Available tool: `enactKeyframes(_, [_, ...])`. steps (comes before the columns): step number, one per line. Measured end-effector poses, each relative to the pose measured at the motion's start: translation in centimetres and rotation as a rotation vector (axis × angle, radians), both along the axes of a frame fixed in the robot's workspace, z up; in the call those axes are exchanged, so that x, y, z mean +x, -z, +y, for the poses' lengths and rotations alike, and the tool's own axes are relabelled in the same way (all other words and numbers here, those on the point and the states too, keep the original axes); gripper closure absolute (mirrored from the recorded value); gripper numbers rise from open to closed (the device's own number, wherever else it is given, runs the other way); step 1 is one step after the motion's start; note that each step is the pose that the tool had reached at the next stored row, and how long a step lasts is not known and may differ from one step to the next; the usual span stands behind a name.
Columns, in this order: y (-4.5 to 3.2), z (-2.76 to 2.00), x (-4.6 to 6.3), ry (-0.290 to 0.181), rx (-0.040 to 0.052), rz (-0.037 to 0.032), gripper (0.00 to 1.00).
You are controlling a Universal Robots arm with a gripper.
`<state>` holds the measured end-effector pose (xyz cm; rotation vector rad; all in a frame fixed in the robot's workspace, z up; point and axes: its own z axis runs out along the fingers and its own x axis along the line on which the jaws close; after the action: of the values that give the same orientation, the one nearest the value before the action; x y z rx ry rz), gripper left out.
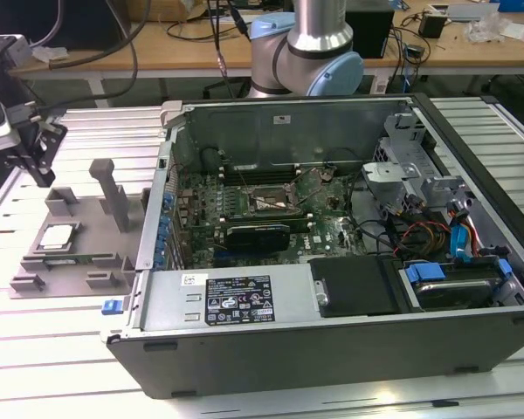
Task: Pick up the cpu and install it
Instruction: 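Pick up the cpu and move it towards the insertion slot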
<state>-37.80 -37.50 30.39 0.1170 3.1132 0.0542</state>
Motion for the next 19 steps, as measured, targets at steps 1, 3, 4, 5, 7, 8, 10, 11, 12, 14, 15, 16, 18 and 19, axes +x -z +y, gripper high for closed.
enactKeyframes(1, [0.10,0.00,0.0,0.000,-0.0006,0.0000,0.89])
enactKeyframes(3, [0.32,0.00,-0.1,0.000,-0.0026,0.0000,0.89])
enactKeyframes(4, [0.43,0.00,-0.1,0.000,-0.0032,0.0000,0.89])
enactKeyframes(5, [0.50,0.00,-0.1,0.000,-0.0037,0.0000,0.89])
enactKeyframes(7, [0.71,0.00,-0.2,0.000,-0.0063,0.0000,0.89])
enactKeyframes(8, [0.76,0.00,-0.2,0.000,-0.0067,0.0000,0.89])
enactKeyframes(10, [0.84,0.00,-0.2,-0.001,-0.0079,0.0001,0.89])
enactKeyframes(11, [0.89,0.00,-0.2,-0.001,-0.0083,0.0001,0.89])
enactKeyframes(12, [0.95,0.00,-0.2,-0.001,-0.0091,0.0000,0.89])
enactKeyframes(14, [1.02,0.00,-0.2,-0.001,-0.0098,0.0000,0.89])
enactKeyframes(15, [1.07,0.00,-0.2,-0.001,-0.0100,0.0000,0.89])
enactKeyframes(16, [1.15,0.00,-0.3,-0.001,-0.0102,0.0001,0.89])
enactKeyframes(18, [1.35,0.01,-0.4,-0.001,-0.0101,0.0000,0.89])
enactKeyframes(19, [1.46,0.01,-0.5,-0.001,-0.0101,-0.0001,0.89])
